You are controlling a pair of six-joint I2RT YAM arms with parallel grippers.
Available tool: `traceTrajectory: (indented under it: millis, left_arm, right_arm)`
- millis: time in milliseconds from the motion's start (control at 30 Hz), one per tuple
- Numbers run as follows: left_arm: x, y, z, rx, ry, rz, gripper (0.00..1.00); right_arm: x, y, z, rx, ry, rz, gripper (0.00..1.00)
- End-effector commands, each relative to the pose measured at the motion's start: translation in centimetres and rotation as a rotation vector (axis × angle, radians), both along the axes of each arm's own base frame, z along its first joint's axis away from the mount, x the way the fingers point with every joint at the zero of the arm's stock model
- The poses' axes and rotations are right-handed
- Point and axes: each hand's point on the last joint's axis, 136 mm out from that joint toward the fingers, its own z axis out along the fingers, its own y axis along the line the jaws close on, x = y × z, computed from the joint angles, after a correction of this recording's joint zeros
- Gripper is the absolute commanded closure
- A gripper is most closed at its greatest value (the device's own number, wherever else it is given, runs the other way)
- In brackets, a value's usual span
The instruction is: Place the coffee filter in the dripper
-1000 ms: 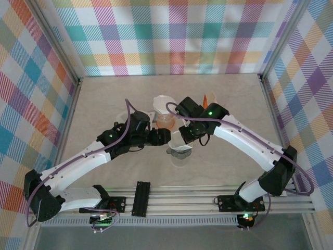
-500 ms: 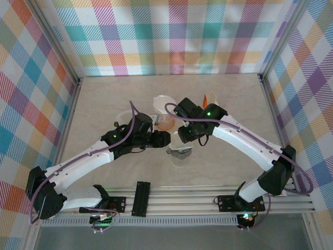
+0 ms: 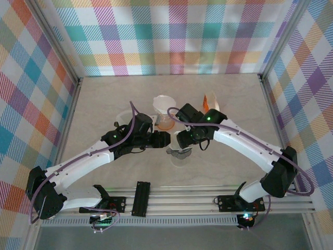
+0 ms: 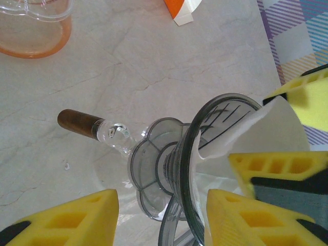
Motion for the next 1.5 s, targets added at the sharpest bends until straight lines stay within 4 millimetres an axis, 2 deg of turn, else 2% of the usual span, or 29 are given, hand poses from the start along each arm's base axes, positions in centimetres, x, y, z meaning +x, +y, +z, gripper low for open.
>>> traceTrajectory:
  millis: [0,733,1033,1133,1300,1467]
  left_arm:
    - [-0.2,-0.6,0.1,-0.019,0.005,-0.017,0.51]
    - [-0.1,-1.1,0.2,-0.035,0.016,-0.015,0.48]
    - [0.2,-1.5,0.7,-0.063,0.003,-0.012,0.36]
    - [0.3,-1.5,0.6,-0.059,0.006,-0.008,0.38]
    - [0.0,-1.6,-0.4,-0.033,0.035,-0.019,0.49]
    - [0.0,-0.9,-1.0,0.007,0.045,-0.005,0.55]
  right_arm:
    - [0.4,0.7,-0.4,0.057,0.006,-0.032,0.24]
    - [0.1,0.6,-5.3,0.031,0.088,-0.066,0.23]
    - [-0.1,0.5,-5.8,0.024,0.097,-0.07,0.22]
    - [-0.1,0.5,-5.8,0.026,0.096,-0.072,0.22]
    - [0.0,0.6,-5.5,0.031,0.092,-0.073,0.22]
    - [0.3,1.2,-3.8,0.064,0.072,-0.064,0.22]
